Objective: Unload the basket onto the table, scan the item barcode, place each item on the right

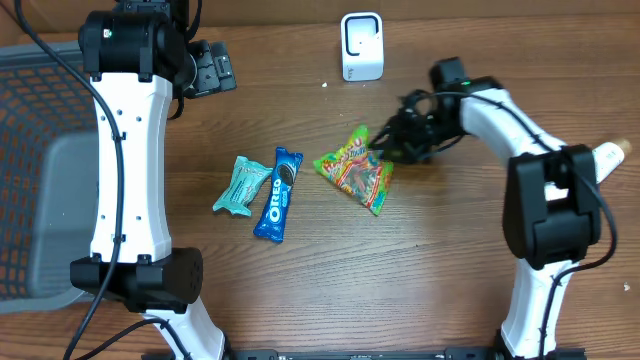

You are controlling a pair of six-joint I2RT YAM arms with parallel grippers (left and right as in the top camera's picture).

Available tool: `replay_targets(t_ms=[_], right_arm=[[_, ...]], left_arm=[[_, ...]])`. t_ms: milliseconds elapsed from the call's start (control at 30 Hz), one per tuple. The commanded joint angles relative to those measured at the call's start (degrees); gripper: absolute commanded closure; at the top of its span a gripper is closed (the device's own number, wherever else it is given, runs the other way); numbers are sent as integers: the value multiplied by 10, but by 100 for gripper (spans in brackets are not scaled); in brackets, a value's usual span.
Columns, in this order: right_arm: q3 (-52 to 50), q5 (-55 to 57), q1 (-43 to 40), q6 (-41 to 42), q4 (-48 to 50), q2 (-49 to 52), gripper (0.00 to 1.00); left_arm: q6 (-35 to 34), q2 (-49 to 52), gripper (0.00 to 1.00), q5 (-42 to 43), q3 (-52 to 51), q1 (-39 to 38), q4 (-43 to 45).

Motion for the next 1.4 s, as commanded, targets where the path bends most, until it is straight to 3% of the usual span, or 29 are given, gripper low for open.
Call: replay_targets(t_ms=[0, 233, 500, 600, 700, 1133, 1367], right_arm=[[24, 143, -21, -34, -34, -20, 58], [65, 242, 12, -112, -115, -78, 52], [62, 488, 198, -213, -123, -89, 50], [56, 587, 264, -213, -111, -88, 40], [31, 654, 313, -216, -83, -88, 24], [-68, 650, 341, -310, 53, -86, 23], [-80, 633, 340, -323, 81, -59, 35]], left_arm=[[9, 0, 0, -7, -1, 3, 1], [9, 0, 1, -7, -1, 3, 1], [9, 0, 0, -7, -1, 3, 1], [9, 0, 0, -7, -1, 3, 1], [9, 0, 0, -7, -1, 3, 1], [9, 0, 0, -7, -1, 2, 1], [9, 0, 0, -7, -1, 2, 1]])
